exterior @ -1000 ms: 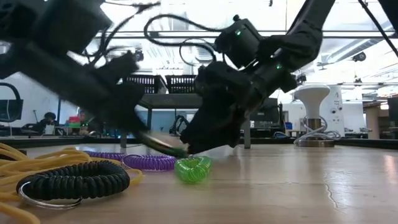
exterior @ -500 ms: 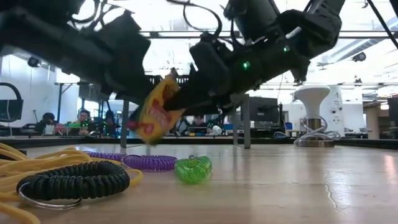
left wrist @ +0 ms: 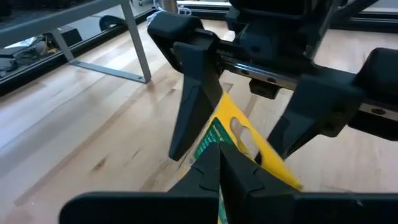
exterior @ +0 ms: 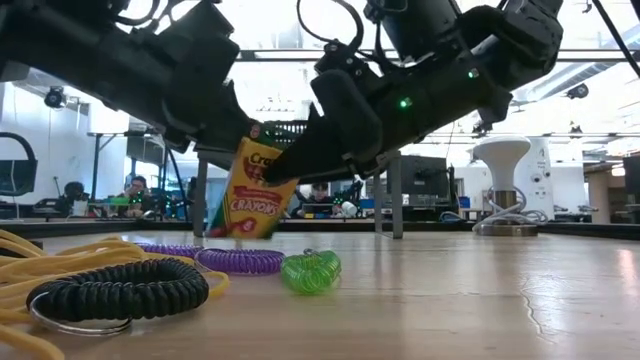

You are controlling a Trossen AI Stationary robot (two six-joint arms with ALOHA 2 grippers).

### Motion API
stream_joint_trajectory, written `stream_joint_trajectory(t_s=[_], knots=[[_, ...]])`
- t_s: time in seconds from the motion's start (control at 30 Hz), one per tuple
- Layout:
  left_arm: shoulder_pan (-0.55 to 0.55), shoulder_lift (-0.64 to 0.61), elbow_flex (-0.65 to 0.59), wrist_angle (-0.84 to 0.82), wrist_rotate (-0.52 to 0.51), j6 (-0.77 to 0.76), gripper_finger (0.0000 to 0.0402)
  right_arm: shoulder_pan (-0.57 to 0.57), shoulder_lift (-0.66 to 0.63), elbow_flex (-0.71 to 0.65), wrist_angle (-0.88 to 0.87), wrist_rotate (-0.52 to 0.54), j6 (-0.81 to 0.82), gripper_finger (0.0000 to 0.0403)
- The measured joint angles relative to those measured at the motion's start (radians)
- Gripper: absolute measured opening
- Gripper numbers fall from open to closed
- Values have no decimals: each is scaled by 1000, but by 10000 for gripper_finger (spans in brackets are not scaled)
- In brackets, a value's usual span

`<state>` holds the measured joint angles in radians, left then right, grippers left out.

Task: Pick & Place Office Desk Supplies
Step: Put the yellow crayon box into the middle black bin on the shelf

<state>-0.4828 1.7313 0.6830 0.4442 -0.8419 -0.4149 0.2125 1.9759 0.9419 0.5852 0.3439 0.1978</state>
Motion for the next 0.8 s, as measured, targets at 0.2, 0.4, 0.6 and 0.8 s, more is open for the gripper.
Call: stream_joint_trajectory(t_s=[0.2,0.4,0.6,0.8], knots=[[0,-1,0,-19,38,-1,5,1,3,-1,-11,-8,-6,233],[-1,-1,-1,-32,46,-3,6,-1,4,-2,-35,-35,-67,223],[-1,-1,-1,-32,46,-3,6,-1,4,-2,-36,-101,-109,179],[-3,-78,13,-156,42,-3,6,1,3,-2,-50,-112,-137,88]])
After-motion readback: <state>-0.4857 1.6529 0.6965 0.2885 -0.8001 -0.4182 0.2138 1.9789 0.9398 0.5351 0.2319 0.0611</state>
